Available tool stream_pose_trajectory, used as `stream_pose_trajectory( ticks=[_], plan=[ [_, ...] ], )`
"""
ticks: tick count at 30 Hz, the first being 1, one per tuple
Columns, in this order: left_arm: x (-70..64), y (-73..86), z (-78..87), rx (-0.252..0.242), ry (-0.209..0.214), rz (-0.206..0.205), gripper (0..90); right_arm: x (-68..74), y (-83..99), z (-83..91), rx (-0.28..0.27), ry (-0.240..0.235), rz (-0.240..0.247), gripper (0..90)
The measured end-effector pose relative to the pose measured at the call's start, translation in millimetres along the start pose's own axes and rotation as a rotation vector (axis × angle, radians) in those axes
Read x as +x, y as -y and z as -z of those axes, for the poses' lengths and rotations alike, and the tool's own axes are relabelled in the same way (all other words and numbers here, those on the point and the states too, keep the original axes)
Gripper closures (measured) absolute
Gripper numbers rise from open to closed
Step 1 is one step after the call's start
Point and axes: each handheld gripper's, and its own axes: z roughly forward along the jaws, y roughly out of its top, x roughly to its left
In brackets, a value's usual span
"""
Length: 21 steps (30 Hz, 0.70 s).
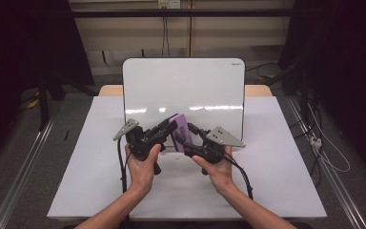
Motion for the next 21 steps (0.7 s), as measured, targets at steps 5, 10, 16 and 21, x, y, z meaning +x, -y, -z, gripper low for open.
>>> stream_pose_trajectory(
  ticks=[5,10,16,21],
  plan=[
    [0.8,-4.4,3.2,0.004,-0.011,-0.017,64.4,0.7,-0.9,2.2,0.015,-0.021,0.013,38.1],
    [4.8,-10.4,8.0,0.005,-0.036,-0.036,64.4,-0.5,2.2,4.8,0.056,-0.027,0.034,25.7],
    [5.5,-14.7,11.4,0.015,-0.082,-0.052,64.4,-6.1,0.9,7.3,0.081,-0.015,0.046,16.0],
    [11.4,-18.7,17.8,0.065,-0.087,-0.113,64.5,-11.9,0.7,11.9,0.105,0.008,0.067,10.9]
  ],
)
